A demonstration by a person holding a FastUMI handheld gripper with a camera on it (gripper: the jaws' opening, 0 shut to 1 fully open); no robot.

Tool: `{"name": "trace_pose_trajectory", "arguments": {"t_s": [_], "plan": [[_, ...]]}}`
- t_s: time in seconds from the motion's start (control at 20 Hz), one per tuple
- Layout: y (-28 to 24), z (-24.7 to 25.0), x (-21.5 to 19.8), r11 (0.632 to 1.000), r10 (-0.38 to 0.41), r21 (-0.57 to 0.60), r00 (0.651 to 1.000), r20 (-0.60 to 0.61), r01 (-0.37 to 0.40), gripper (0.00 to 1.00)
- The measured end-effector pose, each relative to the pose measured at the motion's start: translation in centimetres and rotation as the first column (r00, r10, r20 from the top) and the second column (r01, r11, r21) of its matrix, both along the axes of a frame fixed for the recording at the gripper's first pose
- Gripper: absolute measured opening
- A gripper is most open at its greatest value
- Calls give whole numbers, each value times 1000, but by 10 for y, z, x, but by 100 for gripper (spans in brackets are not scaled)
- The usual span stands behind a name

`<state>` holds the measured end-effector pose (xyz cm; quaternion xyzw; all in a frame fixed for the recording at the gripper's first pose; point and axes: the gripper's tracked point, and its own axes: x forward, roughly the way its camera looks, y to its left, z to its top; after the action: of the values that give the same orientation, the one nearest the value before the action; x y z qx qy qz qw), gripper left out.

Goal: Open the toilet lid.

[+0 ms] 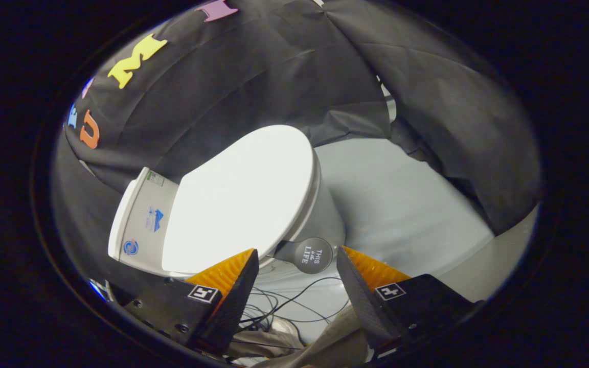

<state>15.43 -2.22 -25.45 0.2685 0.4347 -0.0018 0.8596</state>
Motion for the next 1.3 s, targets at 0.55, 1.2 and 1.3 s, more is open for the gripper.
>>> {"name": "trace_pose_trajectory", "arguments": {"t_s": [0.55,1.2,1.3], "plan": [[2,-18,9,991,-15,136,1000,-1,15,78],[-11,-15,14,966,-98,243,995,26,89,31],[-10,-10,14,966,-101,242,995,22,93,26]]}}
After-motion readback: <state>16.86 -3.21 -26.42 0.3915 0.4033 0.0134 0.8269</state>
